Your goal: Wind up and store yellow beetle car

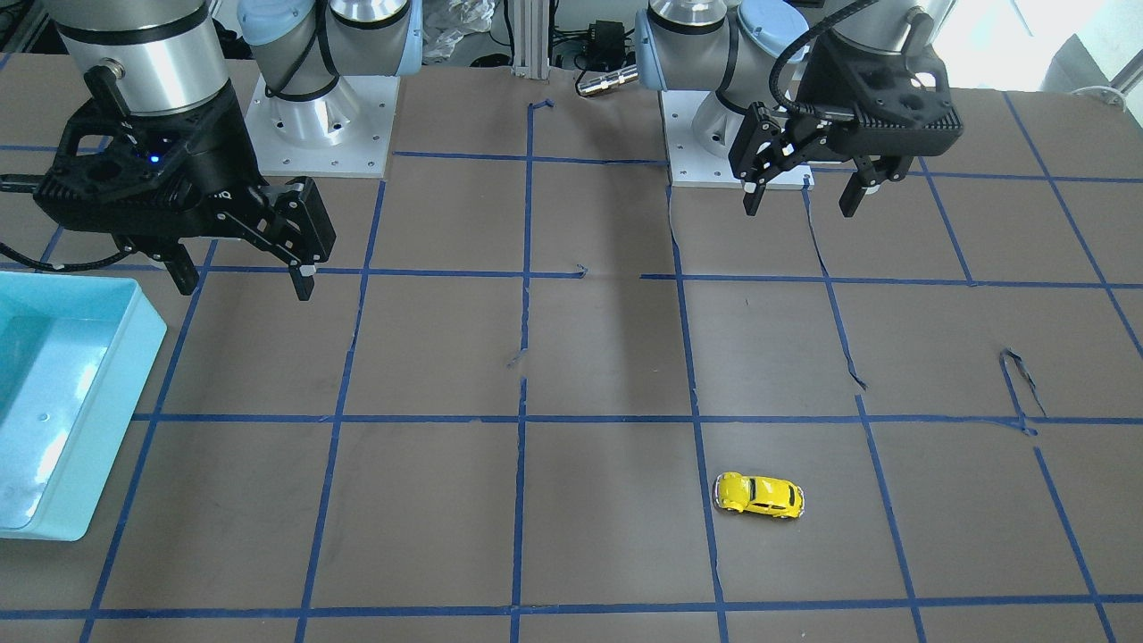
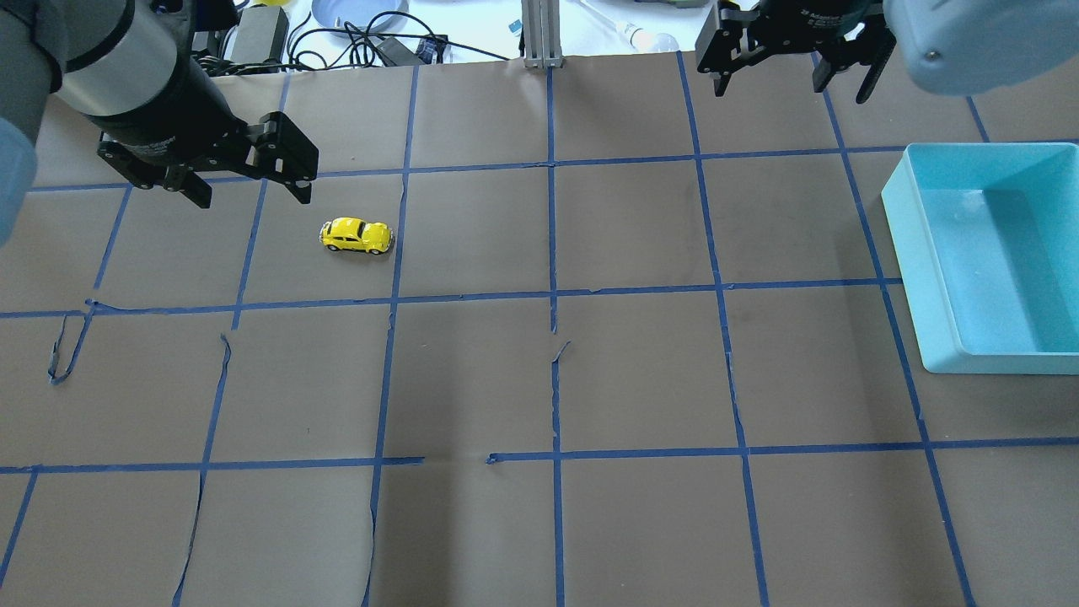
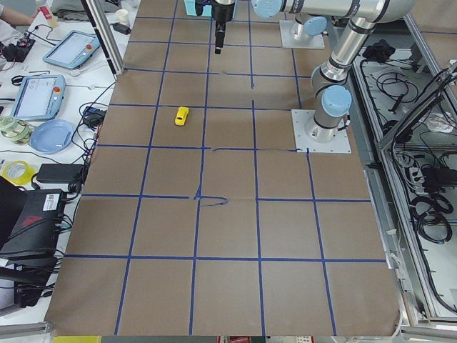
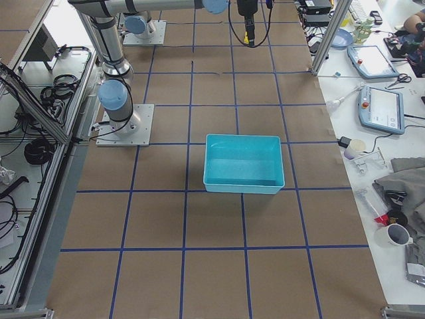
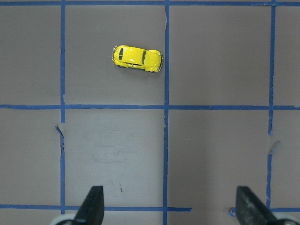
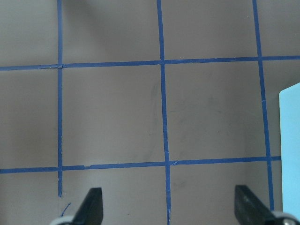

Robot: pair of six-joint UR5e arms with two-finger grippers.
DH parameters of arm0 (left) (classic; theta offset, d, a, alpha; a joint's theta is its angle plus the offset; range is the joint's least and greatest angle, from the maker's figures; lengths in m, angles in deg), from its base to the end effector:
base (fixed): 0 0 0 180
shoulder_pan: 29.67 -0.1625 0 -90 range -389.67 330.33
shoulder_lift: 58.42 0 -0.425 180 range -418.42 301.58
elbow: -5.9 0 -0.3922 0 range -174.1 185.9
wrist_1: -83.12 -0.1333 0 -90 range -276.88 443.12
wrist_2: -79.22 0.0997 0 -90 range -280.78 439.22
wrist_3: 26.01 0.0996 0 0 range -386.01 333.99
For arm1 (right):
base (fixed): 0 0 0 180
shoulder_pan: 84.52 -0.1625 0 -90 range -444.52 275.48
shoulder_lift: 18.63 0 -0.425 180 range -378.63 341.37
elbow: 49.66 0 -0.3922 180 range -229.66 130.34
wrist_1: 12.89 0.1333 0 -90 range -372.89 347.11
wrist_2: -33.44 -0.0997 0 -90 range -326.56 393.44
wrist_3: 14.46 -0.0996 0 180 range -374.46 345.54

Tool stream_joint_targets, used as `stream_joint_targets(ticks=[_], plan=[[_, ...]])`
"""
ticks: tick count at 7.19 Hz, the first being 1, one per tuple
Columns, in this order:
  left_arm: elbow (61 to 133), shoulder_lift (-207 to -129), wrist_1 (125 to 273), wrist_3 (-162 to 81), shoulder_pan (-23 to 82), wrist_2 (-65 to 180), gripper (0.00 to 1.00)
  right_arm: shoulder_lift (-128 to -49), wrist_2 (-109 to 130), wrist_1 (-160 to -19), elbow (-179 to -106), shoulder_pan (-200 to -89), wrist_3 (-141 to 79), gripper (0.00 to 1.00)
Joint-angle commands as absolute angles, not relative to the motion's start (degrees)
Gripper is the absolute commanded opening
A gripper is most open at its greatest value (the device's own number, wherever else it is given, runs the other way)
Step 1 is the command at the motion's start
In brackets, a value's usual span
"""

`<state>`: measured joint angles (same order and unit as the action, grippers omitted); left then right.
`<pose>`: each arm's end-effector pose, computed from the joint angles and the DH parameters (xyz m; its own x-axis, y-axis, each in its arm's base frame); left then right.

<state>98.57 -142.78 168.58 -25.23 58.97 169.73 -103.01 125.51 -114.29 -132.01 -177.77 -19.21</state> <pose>-0.1214 -0.4648 0.5201 -0.9999 -0.0114 -0.0106 -0.0099 0.9914 -0.1306 0.1609 -0.5454 0.5257 -0.9994 0.0323 0.0158 0.0277 0.9718 -0.2344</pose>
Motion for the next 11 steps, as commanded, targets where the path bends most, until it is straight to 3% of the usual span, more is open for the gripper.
stream_joint_targets(ticks=[1,7,11], plan=[[98.5,-142.9,168.6,-25.2,58.9,169.4,1.0,-103.0,125.6,-114.3,-132.0,-177.8,-19.2,1.0],[97.6,-144.0,169.7,-25.0,58.8,169.0,1.0,-103.0,125.5,-114.3,-132.0,-177.8,-19.2,1.0],[97.3,-148.7,170.1,2.4,56.6,168.5,1.0,-103.0,125.5,-114.2,-132.0,-177.8,-19.2,1.0]])
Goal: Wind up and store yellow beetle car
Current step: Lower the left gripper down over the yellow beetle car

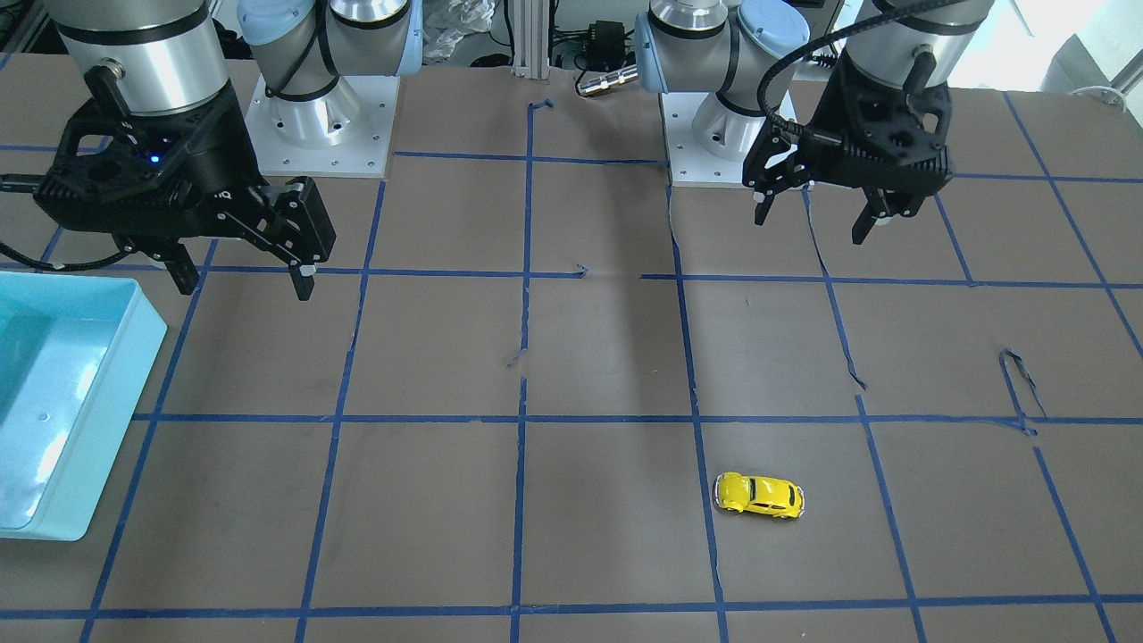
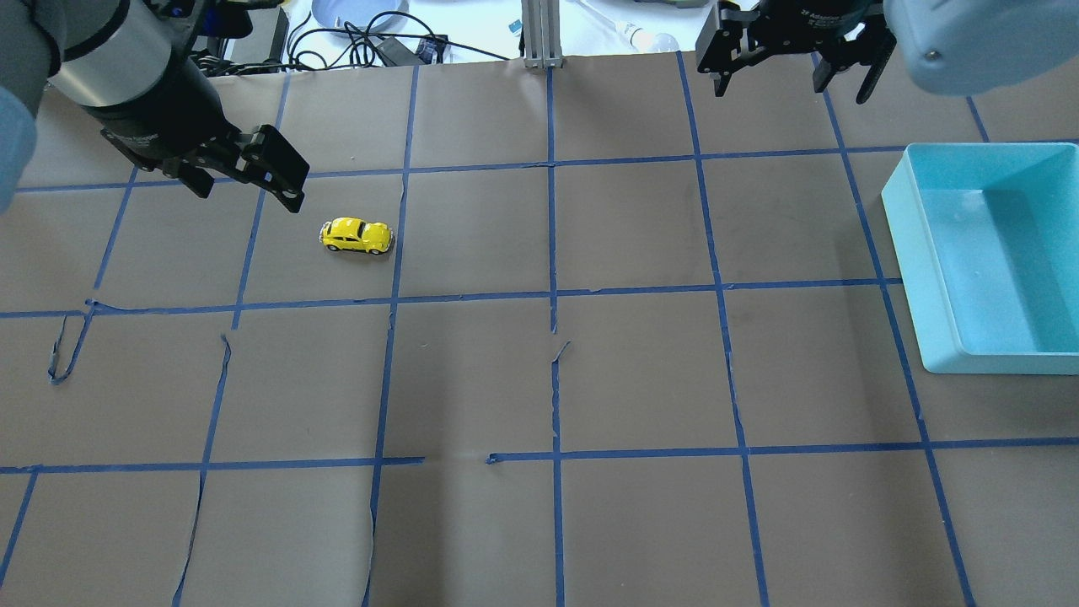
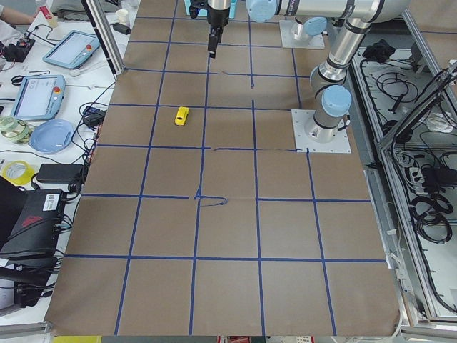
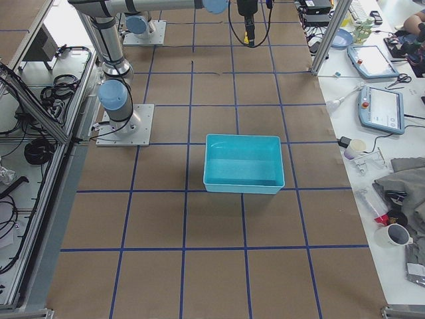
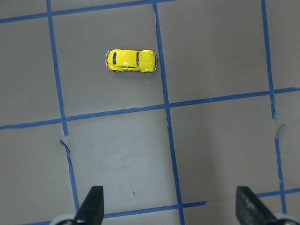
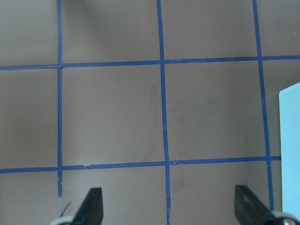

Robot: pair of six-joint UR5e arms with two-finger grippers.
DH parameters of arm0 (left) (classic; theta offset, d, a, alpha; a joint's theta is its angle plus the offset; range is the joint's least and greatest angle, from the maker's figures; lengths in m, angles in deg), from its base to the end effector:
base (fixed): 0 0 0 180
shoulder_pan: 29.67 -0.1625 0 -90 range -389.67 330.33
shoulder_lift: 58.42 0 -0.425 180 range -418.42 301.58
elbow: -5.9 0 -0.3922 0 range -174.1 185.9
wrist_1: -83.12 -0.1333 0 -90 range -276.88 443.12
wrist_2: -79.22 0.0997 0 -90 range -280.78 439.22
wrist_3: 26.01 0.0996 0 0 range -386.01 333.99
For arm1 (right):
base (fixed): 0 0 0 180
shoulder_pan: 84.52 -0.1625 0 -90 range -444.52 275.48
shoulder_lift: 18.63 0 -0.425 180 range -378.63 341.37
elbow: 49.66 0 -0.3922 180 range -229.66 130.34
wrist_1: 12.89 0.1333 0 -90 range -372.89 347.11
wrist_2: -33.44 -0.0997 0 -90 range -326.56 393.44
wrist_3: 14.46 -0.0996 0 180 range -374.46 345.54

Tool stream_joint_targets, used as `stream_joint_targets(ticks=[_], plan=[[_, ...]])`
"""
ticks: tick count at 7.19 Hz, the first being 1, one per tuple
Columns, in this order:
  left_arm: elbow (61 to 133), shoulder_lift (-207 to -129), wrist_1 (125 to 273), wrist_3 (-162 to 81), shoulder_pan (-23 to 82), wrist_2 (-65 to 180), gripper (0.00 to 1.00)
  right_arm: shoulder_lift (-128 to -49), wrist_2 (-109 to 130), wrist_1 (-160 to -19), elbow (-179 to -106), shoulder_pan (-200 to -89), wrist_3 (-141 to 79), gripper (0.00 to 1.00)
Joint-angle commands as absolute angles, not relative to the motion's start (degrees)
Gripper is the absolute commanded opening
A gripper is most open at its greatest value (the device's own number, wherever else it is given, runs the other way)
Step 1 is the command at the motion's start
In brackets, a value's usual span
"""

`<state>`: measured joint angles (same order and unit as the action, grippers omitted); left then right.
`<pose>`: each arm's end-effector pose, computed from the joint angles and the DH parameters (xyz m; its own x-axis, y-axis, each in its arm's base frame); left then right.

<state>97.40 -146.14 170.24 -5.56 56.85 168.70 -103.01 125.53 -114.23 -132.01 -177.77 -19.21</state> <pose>-0.1048 -0.4884 0.4995 -0.9564 0.2917 -0.0138 0.2920 0.9543 -0.0630 0.1608 -0.5453 0.5256 -0.9993 0.0324 0.0162 0.0277 0.9720 -0.2334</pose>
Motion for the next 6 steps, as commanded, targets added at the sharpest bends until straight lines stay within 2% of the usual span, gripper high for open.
stream_joint_targets(ticks=[1,6], plan=[[97.1,-151.4,168.0,11.1,56.6,168.6,1.0,-103.0,125.5,-114.3,-132.0,-177.8,-19.2,1.0],[98.8,-167.8,148.5,58.0,56.6,168.8,1.0,-103.0,125.5,-114.2,-132.0,-177.8,-19.2,1.0]])
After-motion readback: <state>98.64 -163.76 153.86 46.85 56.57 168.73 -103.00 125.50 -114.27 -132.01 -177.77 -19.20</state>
